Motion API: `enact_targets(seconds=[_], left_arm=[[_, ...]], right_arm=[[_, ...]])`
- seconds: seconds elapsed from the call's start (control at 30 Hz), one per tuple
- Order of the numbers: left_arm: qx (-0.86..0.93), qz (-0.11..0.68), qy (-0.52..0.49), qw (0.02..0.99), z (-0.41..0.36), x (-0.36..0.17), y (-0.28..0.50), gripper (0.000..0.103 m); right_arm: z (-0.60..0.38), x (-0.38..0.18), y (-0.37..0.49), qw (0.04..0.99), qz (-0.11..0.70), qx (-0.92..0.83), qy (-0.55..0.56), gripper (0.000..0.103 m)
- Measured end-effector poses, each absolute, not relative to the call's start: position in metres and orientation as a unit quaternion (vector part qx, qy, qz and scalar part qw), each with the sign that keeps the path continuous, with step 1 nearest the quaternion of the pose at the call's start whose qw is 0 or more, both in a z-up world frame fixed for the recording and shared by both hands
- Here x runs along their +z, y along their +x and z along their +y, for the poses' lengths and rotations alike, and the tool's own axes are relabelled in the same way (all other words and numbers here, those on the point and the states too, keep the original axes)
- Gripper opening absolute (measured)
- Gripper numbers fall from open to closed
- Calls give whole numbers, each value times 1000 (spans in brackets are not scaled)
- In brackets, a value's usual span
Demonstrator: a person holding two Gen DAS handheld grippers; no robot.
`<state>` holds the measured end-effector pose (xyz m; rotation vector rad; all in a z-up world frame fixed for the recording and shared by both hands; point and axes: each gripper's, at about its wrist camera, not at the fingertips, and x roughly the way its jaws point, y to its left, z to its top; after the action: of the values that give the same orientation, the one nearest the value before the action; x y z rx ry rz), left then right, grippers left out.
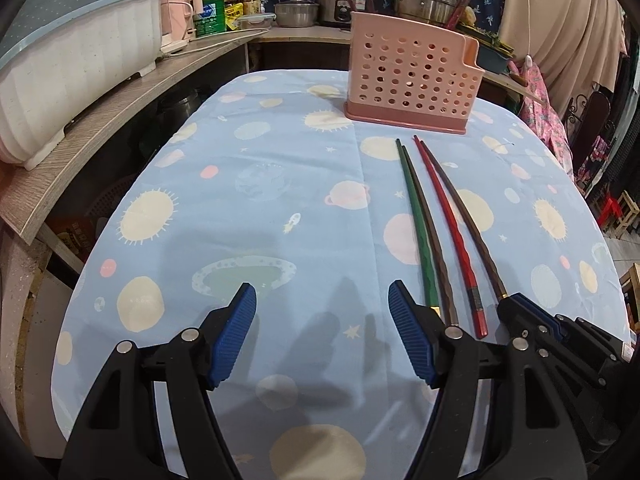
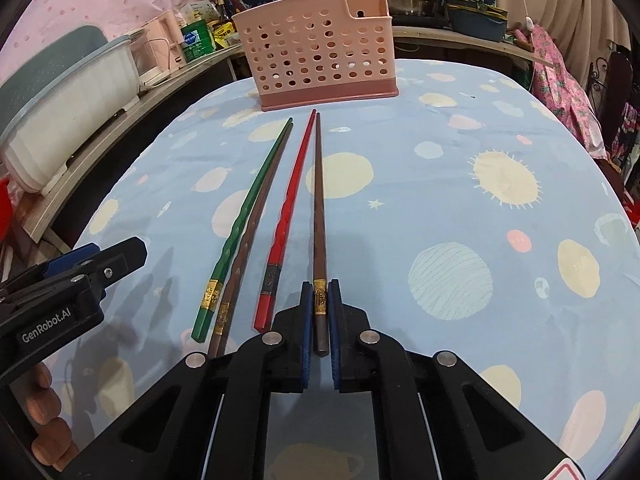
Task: Organize utensils
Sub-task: 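Grasp a dark brown chopstick by its banded end with the right tool, then grasp the green chopstick with the left tool while the right tool holds its chopstick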
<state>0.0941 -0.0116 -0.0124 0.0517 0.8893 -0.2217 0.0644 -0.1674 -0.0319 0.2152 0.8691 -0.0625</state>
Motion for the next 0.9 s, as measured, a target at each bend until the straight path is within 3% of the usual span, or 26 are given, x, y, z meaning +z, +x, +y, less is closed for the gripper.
enact_targets(seconds=[0.13,0.9], left_arm=[[-119,431,25,894,-17,-14,89,71],[-137,458,43,877,-47,-40,85,68]], right_arm=[[-184,-32,54,900,412,-53,131,7],[-193,-34,38,903,408,-60,121,7]])
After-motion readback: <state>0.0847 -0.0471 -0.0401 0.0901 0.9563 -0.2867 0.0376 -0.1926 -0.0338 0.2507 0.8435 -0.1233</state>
